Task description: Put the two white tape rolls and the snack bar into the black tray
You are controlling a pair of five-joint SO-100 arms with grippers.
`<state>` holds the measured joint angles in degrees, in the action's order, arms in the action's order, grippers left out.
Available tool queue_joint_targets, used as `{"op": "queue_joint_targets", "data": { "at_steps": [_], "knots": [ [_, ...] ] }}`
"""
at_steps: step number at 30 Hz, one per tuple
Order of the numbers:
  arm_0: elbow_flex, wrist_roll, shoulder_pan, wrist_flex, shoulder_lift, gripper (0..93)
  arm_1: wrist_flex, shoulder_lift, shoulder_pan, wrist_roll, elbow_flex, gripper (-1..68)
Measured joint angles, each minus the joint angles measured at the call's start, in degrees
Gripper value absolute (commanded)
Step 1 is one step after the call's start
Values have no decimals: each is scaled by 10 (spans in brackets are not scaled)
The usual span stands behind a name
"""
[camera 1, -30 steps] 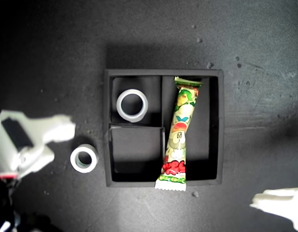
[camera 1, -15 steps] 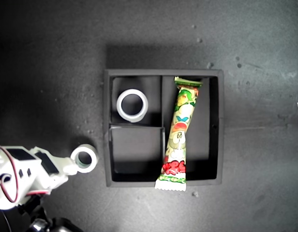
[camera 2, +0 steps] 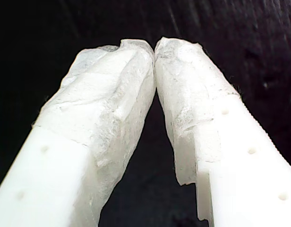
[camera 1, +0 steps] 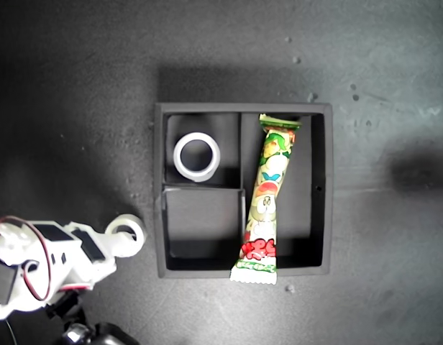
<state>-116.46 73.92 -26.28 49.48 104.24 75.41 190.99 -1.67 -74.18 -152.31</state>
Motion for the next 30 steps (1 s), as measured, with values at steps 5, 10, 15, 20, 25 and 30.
{"op": "queue_joint_targets", "data": {
  "at_steps": [5, 10, 15, 20, 25, 30],
  "knots": [
    [0, 9, -4, -2, -11, 129, -16, 4, 3, -1, -21, -6],
    [0, 21, -8, -4, -26, 129, -25, 4, 13, -1, -30, -6],
    [-8, 26, -11, -14, -33, 130, -30, 4, 13, -1, -36, -6],
    [-17, 32, -14, -19, -35, 130, -33, 4, 21, -1, -40, -6],
    [-20, 34, -11, -22, -44, 132, -35, 4, 22, -1, -45, -6],
    [-18, 36, -11, -30, -92, 119, -47, 5, 23, -1, -61, -6]
  ]
}}
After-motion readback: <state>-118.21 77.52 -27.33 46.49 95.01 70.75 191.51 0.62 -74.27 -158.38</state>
